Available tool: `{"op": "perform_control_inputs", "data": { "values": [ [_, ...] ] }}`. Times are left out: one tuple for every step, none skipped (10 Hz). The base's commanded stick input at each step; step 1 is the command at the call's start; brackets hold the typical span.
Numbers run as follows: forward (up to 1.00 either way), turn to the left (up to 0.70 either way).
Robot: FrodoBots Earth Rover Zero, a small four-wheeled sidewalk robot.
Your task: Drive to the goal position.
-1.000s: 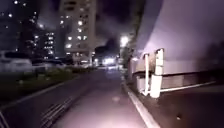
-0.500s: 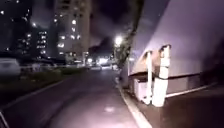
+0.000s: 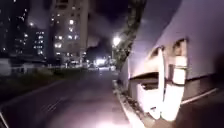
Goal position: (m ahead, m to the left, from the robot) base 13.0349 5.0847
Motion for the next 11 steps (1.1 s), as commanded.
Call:
{"op": "perform_control_inputs", "data": {
  "values": [
    [0.7,0.0],
    [0.7,0.01],
    [0.7,0.05],
    [0.7,0.14],
    [0.7,0.14],
    [0.7,0.01],
    [0.7,0.0],
    [0.7,0.0],
    [0.7,0.0],
    [0.7,0.0],
    [0.7,0.0]
  ]
}}
